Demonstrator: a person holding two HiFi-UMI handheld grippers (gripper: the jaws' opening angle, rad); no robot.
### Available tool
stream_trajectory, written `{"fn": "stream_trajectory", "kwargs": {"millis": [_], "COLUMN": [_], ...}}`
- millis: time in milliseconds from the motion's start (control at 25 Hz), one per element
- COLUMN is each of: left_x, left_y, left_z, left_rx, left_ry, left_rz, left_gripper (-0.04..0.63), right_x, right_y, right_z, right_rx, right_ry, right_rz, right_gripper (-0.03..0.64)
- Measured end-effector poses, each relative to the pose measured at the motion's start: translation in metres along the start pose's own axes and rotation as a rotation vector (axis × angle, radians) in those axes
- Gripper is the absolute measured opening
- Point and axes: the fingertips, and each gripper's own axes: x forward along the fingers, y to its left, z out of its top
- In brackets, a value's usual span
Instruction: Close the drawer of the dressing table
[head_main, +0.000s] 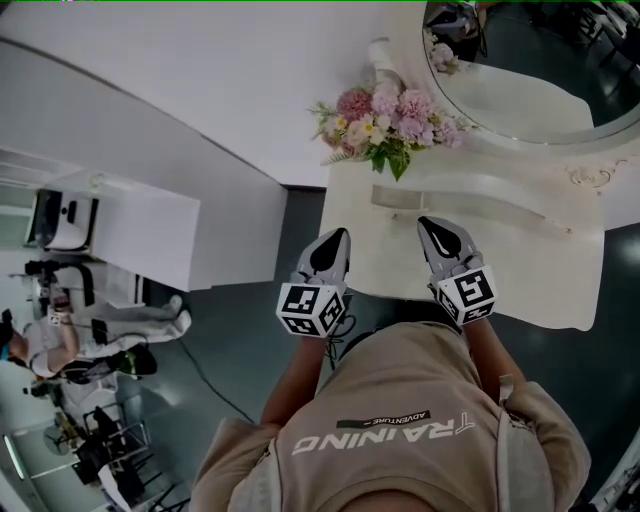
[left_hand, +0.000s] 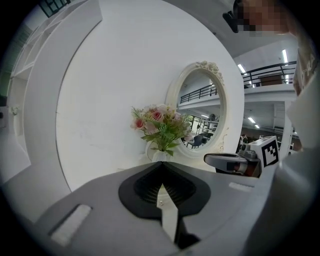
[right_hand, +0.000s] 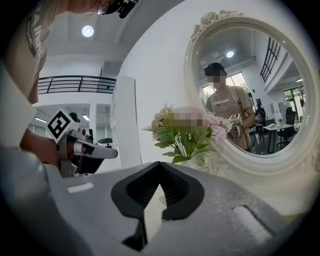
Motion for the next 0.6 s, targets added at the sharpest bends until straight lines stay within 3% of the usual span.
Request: {"fn": "stream_trajectory", "kwargs": {"millis": [280, 440, 600], "left_x": [0.036, 0.05, 0.065], "left_y": [-0.001, -0.006, -0.018], "left_z": [0.0, -0.01, -0.023], "left_rx": [-0.037, -0.014, -0.045], "left_ry": [0.059, 0.097, 0.137], "left_rz": [-0.028, -0.038, -0.078], "left_gripper": [0.018, 0.018, 0.018], "right_x": [0.002, -0.007, -0.014], "right_y": [-0.044, -0.048, -0.054], "right_z": [-0.011, -0.019, -0.03], "right_rx": [-0.007, -0.027, -0.008], "right_ry": [0.001, 0.025, 0.053], "right_rz": [-0.054, -0.067, -0.104], "right_gripper": [0.002, 0.002, 0.002]}}
